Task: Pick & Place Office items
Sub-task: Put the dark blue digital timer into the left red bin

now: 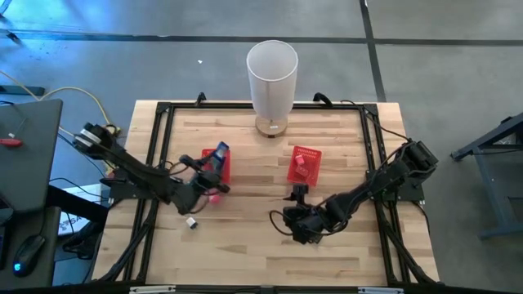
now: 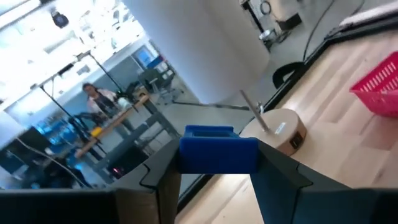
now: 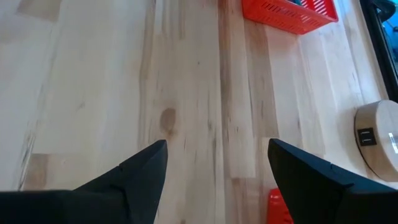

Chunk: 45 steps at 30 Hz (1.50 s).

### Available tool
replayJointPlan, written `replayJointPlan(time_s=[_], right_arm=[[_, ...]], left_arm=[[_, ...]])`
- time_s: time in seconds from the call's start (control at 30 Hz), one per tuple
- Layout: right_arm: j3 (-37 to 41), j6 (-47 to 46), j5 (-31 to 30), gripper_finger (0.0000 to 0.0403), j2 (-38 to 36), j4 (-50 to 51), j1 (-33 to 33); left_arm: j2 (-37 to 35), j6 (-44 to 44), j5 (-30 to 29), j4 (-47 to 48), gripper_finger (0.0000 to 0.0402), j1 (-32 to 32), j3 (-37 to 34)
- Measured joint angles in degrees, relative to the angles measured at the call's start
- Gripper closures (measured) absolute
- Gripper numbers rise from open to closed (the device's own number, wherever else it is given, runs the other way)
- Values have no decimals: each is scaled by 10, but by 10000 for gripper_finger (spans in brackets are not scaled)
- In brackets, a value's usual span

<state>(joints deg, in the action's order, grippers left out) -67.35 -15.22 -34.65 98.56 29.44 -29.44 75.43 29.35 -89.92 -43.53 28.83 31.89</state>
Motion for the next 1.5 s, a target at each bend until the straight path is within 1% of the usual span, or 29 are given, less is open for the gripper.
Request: replayJointPlan(time_s=[0.13, 0.27, 0.33, 0.53, 0.67, 0.8, 1.07, 1.4, 1.5], right_arm=[[0, 0, 1, 136, 0, -4, 7], [0, 0, 2, 136, 0, -7, 11], [0, 0, 2, 136, 0, -7, 11], [0, 0, 5, 136, 0, -9, 11], [0, 0, 22, 136, 0, -10, 11], [0, -2, 36, 136, 0, -10, 11], [0, -2, 37, 136, 0, -10, 11], [0, -15, 38, 136, 0, -10, 11], [0, -15, 38, 136, 0, -9, 11]], left_arm=[[-41, -53, 0, 1, 248, 2, -43], [-56, -104, 0, 1, 248, 2, -73], [-56, -124, 1, 0, 248, 2, -76], [-56, -140, 0, 0, 248, 7, -79], [-56, -135, 0, 0, 248, 12, -79], [-56, -151, 0, 0, 248, 19, -79], [-55, -196, -1, 1, 248, 38, -101], [-55, -204, -2, 9, 248, 49, -109], [-55, -212, -2, 13, 248, 46, -128]])
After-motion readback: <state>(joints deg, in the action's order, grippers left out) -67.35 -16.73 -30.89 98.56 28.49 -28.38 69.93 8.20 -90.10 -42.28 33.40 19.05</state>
